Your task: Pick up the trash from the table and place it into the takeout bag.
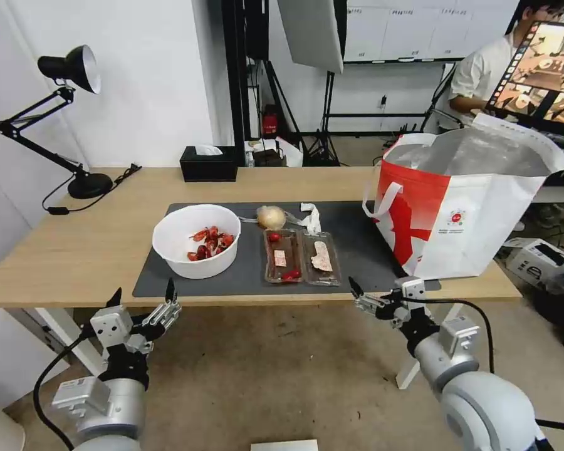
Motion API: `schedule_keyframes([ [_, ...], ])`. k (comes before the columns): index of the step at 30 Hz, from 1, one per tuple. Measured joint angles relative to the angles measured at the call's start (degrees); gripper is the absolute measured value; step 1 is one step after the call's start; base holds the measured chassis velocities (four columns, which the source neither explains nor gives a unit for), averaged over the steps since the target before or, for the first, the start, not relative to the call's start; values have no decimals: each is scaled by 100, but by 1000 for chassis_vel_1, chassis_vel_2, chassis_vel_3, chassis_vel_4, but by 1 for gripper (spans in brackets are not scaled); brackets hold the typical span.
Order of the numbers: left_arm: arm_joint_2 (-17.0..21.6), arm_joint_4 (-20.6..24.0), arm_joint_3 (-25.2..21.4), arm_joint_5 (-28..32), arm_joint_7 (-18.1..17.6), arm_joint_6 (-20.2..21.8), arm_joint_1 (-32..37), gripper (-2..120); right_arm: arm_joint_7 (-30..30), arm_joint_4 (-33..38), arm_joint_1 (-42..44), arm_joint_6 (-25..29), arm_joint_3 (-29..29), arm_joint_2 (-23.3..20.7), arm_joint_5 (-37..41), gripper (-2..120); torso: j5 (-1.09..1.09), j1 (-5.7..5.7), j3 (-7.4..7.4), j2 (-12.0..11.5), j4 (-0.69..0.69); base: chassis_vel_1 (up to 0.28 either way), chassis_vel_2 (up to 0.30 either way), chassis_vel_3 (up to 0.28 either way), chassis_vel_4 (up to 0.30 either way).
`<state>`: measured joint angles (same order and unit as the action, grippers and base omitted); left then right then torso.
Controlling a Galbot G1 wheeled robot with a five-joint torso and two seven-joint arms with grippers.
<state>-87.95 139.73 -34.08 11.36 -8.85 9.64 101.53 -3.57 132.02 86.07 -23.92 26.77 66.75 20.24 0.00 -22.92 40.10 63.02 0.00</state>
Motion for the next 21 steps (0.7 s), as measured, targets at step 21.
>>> schedule_keyframes([
  [21, 142, -353, 34, -81, 110, -122, -187, 100, -925, 5, -391, -20, -234, 23, 2598, 100, -1, 0, 0, 0, 0, 0, 0, 0, 0],
])
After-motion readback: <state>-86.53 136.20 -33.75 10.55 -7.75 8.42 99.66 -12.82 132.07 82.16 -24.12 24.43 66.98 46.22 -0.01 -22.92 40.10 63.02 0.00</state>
